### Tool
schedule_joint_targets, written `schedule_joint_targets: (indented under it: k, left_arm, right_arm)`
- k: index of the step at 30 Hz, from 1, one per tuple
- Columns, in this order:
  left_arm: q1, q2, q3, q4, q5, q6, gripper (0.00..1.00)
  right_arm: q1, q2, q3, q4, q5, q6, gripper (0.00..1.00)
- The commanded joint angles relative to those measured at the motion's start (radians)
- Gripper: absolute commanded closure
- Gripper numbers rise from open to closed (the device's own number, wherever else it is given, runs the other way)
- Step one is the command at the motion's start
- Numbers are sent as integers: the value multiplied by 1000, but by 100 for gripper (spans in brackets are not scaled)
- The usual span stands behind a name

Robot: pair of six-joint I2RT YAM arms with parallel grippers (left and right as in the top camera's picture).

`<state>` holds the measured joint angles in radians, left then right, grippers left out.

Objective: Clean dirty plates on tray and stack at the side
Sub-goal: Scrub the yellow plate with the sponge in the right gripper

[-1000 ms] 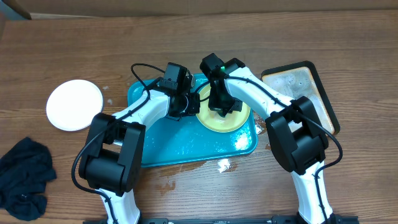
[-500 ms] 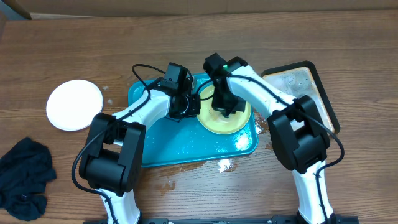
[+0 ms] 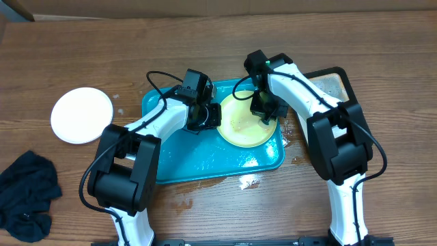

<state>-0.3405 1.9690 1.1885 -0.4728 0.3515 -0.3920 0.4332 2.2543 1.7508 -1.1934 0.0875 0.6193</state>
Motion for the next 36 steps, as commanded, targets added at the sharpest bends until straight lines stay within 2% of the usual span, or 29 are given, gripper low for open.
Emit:
schedule_joint_targets:
  k: [1,11,19,27,36]
  left_arm:
    - [-12,43,-22,-26,-21,10,96]
    - [-12,43,-22,-37,-18,10,96]
    - [-12,43,-22,-40,-18,10,96]
    - [-11,43,-22,-35,-23,-14,96]
    - [-11,43,-22,-43,-45,-42,96]
  right_arm:
    - [65,48,-21,62,-95,-46,96]
    - [198,48,-21,175,-257,-70,96]
    - [205,48,-21,94,-341,-68,96]
    - [171,48,-22,-69,-160,10,96]
    - [76,48,-22,-99,-53,49,96]
